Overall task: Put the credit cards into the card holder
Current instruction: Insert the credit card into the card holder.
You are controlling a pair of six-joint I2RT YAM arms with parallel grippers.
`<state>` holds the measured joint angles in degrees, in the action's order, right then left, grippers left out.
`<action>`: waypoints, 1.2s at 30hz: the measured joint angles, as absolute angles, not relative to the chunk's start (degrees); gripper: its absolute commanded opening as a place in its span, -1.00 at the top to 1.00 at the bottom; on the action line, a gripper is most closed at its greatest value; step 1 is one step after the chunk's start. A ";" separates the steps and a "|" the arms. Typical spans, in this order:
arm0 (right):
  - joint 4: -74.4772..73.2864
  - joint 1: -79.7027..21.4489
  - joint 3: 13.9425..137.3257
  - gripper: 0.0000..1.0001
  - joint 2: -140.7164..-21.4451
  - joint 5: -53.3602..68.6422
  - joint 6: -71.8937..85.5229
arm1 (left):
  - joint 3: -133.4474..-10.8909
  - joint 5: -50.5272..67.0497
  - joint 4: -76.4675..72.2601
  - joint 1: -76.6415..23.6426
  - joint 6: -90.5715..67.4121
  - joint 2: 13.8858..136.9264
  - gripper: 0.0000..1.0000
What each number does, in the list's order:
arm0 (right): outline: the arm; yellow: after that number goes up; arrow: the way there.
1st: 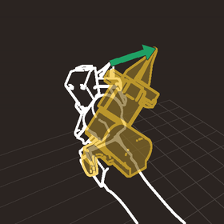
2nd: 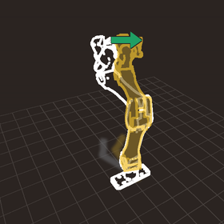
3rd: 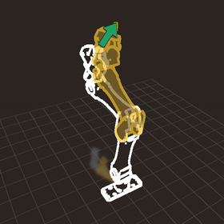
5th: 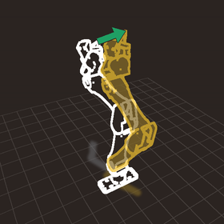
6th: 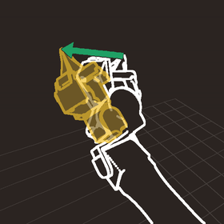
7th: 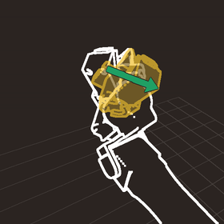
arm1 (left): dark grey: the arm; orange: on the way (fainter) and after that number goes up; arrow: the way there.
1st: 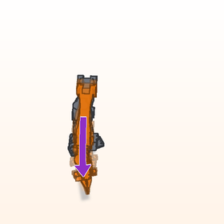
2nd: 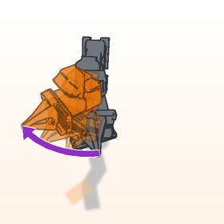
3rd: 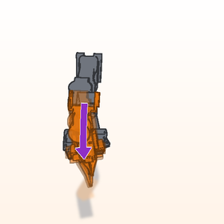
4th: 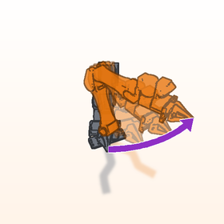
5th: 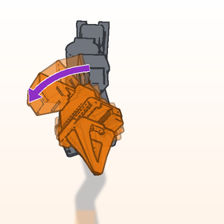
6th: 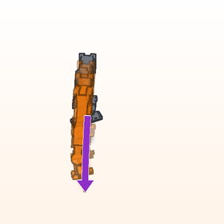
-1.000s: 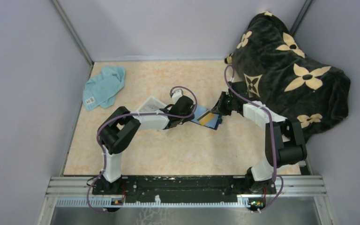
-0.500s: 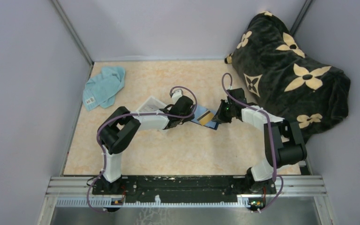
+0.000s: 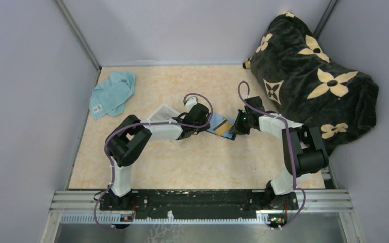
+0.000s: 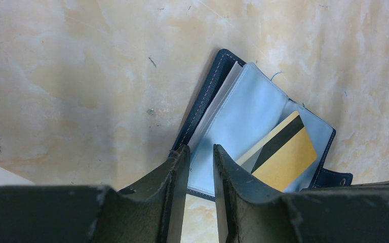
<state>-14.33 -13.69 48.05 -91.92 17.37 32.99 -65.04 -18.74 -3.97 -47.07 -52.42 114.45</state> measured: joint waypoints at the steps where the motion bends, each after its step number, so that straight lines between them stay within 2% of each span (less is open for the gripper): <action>1: -14.28 -13.72 48.05 1.00 -92.05 17.32 32.99 | -65.04 -18.74 -3.97 -47.07 -52.42 114.45 0.31; 36: -14.66 -13.78 55.33 1.00 -98.76 16.14 32.03 | -64.95 -18.61 -4.12 -47.07 -52.38 114.45 0.31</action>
